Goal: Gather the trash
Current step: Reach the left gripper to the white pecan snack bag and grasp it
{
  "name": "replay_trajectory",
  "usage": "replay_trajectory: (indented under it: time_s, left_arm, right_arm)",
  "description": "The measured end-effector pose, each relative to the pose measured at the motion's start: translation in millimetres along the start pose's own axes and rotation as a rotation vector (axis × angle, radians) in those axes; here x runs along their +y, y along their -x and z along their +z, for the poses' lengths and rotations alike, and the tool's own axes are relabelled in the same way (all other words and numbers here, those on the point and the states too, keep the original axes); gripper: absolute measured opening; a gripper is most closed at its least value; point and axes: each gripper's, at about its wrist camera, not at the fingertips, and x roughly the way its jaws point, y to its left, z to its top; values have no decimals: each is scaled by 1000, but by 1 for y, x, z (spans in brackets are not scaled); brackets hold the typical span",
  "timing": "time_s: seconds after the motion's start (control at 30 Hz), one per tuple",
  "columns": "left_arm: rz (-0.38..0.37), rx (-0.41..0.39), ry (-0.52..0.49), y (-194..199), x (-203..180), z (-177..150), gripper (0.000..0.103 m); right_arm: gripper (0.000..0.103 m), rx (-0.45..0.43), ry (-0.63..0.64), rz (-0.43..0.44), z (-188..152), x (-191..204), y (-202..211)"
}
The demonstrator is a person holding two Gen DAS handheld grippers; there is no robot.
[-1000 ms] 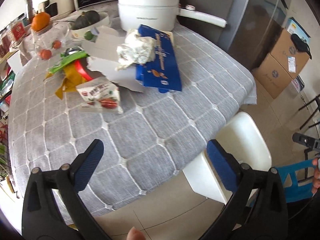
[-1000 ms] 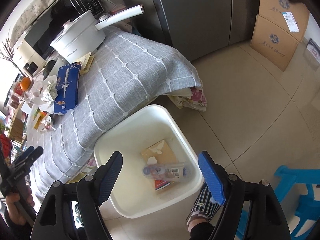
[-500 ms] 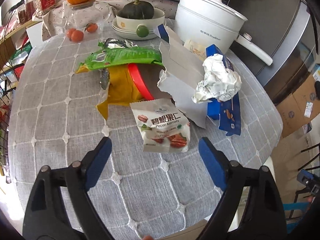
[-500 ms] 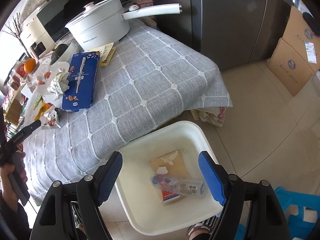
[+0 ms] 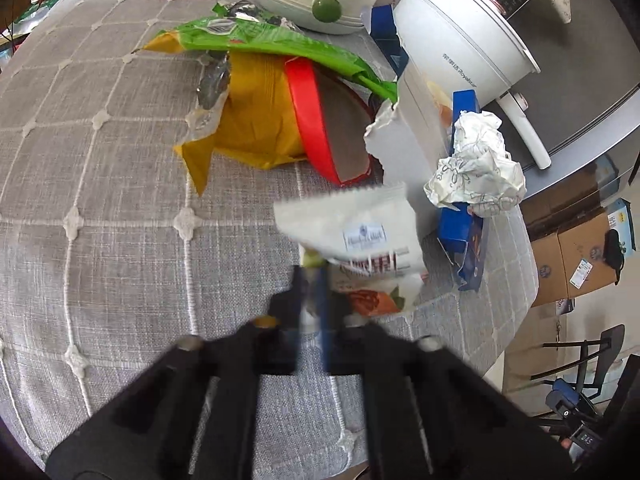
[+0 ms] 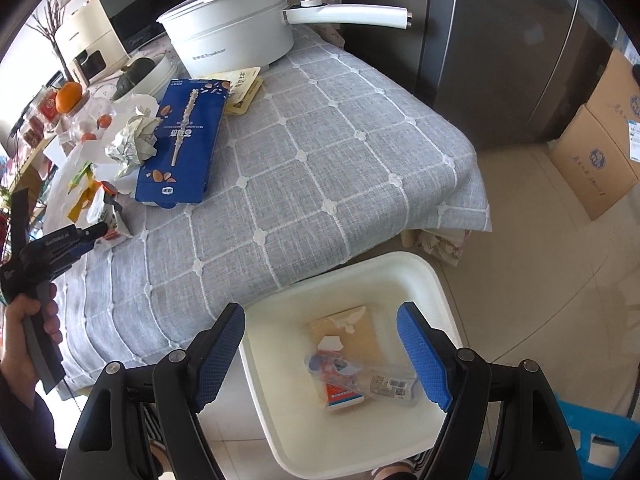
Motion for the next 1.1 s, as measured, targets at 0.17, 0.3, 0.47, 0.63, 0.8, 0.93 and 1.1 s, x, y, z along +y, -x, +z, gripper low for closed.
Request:
replay_trajectory:
  time_s: [0.17,0.3,0.47,0.63,0.8,0.93,1.1]
  left_arm:
    - [14,-43,-47,25,-5,-6,0]
    - [15,-92,-92,54,-9,-10,0]
    - [-53,-91,-117,76,-4,-14,1]
    - [-8,-113,-84,70,2,-11,81]
    - [61,-75,-93,35,-16,-9,82]
    - [116,-60,-120,3,-37,-10,84]
    - [178,-76,-124,-21,-40,-9,83]
  right_arm:
    - [80,2,-16,16,-1,4,-1]
    - [80,-7,-24,26,2,9,-2]
    - [80,-14,-12,50,5,26,-8]
    - [80,-2,-16,78,7,46,-16]
    - [80,12,-41,106,5,57,-21]
    - [80,16,-31,94,5,58,-23]
    - [80,10,-14,53,6,49,-20]
